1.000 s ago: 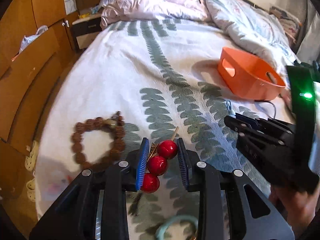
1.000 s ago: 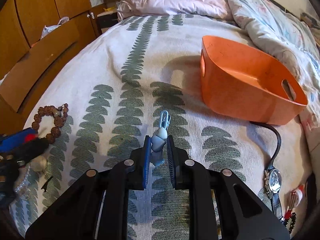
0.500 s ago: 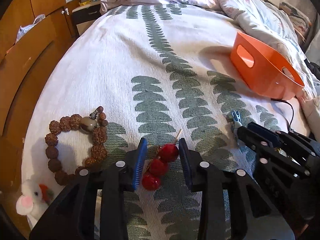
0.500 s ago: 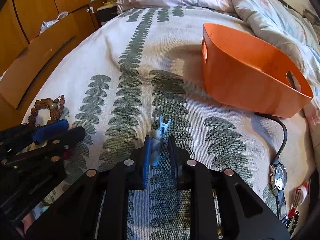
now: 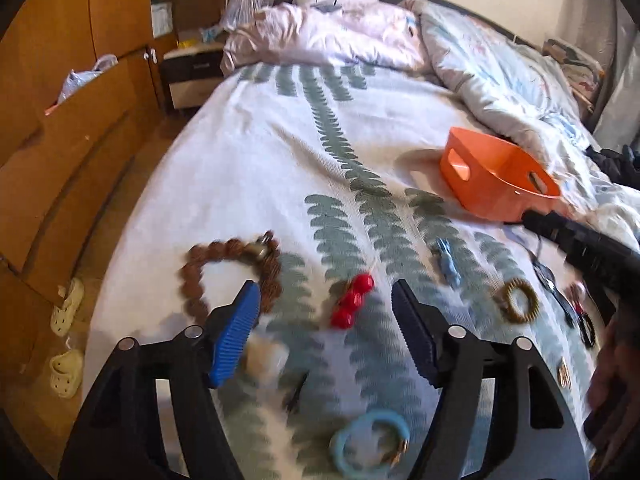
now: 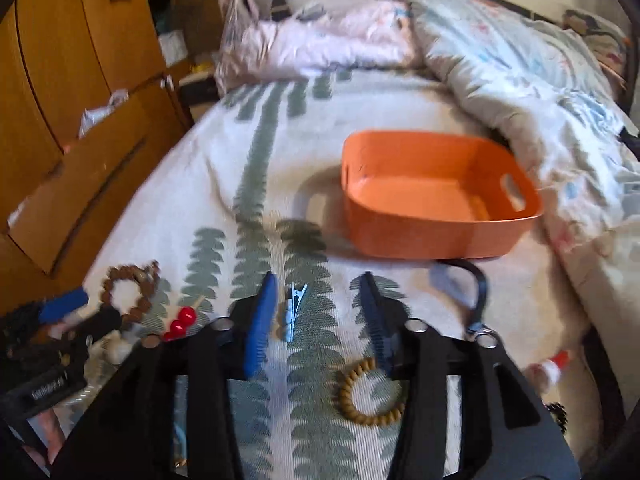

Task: Organize jewelry
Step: 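Set red bead stick by garlic ornament with left tool while right sets blue clip by tan bracelet, then grasp the light blue bangle with left tool while right grasps the gold leaf hair clip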

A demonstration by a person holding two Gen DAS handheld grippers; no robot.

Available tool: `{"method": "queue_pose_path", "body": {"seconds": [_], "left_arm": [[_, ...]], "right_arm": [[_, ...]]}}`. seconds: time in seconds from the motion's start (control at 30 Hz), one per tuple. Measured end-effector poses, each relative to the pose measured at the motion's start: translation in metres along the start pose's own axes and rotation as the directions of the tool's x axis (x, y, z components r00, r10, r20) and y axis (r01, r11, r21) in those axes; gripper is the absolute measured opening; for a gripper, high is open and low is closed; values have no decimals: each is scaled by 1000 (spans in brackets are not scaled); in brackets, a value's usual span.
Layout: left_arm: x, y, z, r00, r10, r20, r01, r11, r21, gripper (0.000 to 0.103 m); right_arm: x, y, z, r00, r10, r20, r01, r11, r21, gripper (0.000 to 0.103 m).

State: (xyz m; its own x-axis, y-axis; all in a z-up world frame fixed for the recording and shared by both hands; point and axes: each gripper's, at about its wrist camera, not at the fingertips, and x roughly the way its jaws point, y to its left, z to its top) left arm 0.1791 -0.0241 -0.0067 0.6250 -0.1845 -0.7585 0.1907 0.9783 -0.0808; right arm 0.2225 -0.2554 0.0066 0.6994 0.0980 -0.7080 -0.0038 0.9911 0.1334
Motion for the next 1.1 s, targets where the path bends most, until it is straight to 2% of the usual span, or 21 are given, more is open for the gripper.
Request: {"method": "queue_pose_path", "body": {"seconds": [0.07,0.23,0.47,0.6,0.7,0.8,1.1], "left_arm": [[-14,5,-17,1000,-7,19,7,1000,-4,69],[-22,1,-62,1000,-18,-1,18,1000,7,69],[-18,-16,-100,999,-25,-41,27,999,44,69],[-21,-24,-111,1000,13,-12,-12,997,71,74],[-18,-24,-122,999,34,-7,-33,997,69,74],[-10,-27,-128,998,56,-25,-54,995,85,74],[12,-29,-119,994,40,-98,-34,997,64,74]], "right_arm": [[-21,-3,-10,999,-16,34,16,1000,-7,73],[-57,-6,-48,995,-82,63,85,994,-62,76],[-87,-39,-119,991,-136,8,136,991,18,79],[-101,-46,-149,980,-197,-4,197,980,6,85],[-91,-43,-159,976,-216,-40,215,976,-25,85],[-77,-38,-161,961,-272,-54,268,961,-68,85],[-49,-47,-151,959,-266,-98,264,964,-34,85]]}}
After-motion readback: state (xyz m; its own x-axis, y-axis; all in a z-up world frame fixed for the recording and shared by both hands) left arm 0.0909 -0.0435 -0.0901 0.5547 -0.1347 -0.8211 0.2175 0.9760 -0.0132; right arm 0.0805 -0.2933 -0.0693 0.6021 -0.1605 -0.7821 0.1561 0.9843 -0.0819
